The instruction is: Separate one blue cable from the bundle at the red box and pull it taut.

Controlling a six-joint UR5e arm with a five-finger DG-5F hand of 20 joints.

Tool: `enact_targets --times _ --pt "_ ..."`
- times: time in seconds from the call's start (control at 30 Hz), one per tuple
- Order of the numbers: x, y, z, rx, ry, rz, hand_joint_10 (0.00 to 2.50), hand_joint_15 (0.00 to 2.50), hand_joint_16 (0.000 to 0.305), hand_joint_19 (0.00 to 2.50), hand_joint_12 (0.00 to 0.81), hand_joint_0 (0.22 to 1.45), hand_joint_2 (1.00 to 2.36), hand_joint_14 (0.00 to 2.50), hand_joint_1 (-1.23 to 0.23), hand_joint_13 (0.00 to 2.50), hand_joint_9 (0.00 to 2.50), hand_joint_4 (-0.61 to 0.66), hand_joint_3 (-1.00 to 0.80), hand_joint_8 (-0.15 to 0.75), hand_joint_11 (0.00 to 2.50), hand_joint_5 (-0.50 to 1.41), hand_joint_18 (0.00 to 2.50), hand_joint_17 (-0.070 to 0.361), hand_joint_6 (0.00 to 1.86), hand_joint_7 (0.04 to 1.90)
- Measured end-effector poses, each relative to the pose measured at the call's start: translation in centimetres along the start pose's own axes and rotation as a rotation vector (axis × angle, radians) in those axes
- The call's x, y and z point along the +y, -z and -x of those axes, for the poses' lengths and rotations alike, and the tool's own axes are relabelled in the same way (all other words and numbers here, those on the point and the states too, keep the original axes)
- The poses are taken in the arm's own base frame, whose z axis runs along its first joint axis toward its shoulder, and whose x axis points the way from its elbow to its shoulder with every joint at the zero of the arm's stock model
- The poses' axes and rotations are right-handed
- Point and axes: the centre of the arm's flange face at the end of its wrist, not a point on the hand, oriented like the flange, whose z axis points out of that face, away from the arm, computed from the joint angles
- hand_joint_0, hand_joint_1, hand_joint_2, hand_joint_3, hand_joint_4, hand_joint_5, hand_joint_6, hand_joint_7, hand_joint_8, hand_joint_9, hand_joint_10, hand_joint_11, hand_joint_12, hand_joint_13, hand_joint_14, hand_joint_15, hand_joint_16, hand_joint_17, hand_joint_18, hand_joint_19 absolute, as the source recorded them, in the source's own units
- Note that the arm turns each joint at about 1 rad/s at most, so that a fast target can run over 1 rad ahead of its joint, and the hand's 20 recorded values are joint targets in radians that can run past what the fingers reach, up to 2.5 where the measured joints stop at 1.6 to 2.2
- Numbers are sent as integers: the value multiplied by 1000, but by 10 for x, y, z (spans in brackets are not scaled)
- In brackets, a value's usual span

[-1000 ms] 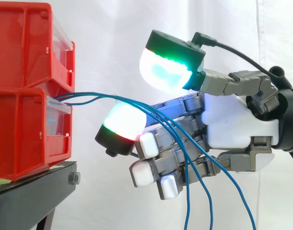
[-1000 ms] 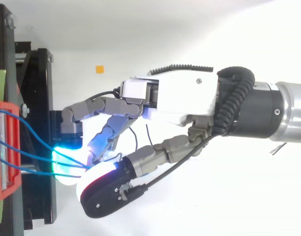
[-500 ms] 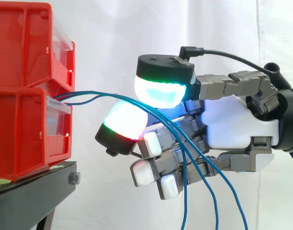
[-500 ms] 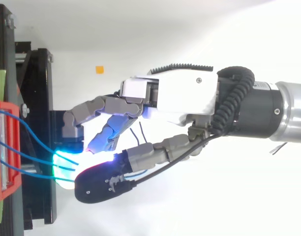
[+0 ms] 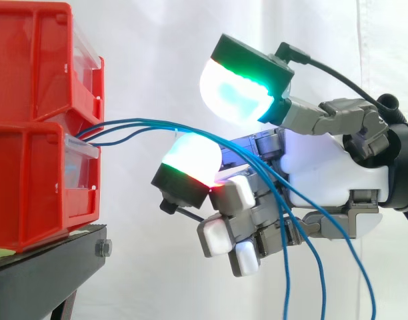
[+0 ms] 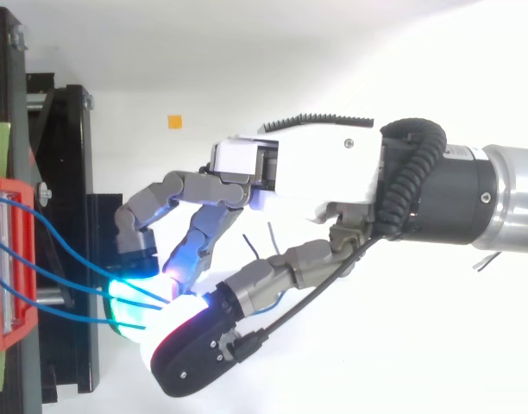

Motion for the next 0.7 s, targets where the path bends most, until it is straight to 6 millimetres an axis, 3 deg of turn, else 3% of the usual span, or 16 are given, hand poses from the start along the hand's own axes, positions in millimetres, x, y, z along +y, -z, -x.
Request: enact_targets --times 0.27,0.7 --pt "0 0 -1 1 0 0 29 524 46 720 361 636 1034 20 -814 1070 1137 107 -132 336 873 -156 848 103 889 1477" --pt "1 0 -1 2 0 2 28 531 46 712 365 676 1022 20 -786 1067 1098 105 -260 334 873 -169 848 104 898 1446"
